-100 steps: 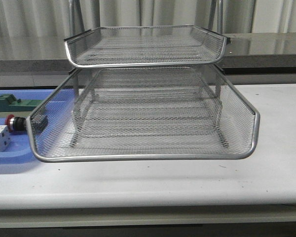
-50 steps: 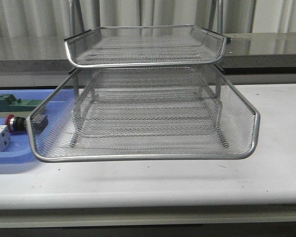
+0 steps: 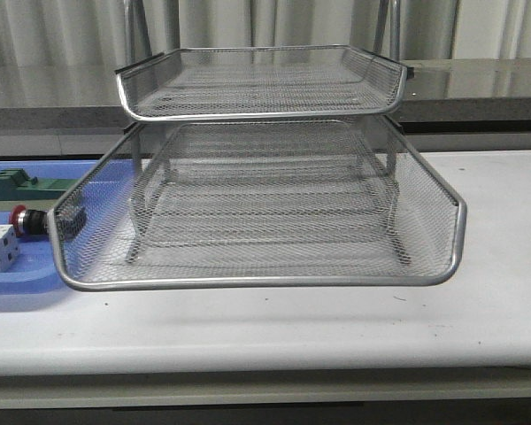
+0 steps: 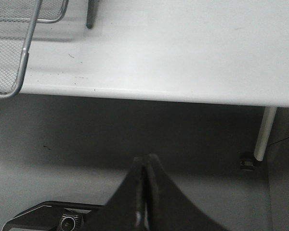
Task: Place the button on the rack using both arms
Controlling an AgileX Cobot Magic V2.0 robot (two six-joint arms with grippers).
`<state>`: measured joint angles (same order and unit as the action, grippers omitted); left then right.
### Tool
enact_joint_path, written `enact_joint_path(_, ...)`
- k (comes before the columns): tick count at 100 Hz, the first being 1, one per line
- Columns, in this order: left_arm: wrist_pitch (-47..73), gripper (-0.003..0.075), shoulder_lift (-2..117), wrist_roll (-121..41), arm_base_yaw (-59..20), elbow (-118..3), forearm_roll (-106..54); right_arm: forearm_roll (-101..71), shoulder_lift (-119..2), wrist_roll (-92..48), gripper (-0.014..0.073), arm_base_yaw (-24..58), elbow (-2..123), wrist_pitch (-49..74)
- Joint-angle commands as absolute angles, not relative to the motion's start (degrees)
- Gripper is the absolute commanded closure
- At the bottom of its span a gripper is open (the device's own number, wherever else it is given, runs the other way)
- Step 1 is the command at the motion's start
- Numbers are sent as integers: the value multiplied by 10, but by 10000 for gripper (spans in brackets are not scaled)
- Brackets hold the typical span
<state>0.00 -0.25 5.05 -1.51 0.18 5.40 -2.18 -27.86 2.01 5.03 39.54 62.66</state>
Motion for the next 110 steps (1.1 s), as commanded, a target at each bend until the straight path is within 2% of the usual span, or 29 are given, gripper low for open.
enact_joint_path(1,-49,741,-21,57,-14,21,49,-16,-281,20,662,50,414,596)
enact_joint_path(76,-62,741,-21,57,-14,20,49,-16,-281,20,662,50,414,596)
enact_joint_path(96,-13,741,-8,57,-14,-43,13,-16,-281,20,662,50,414,596)
enact_joint_path(110,54,741,45,57,-14,-121,12,-16,-281,20,662,50,414,596)
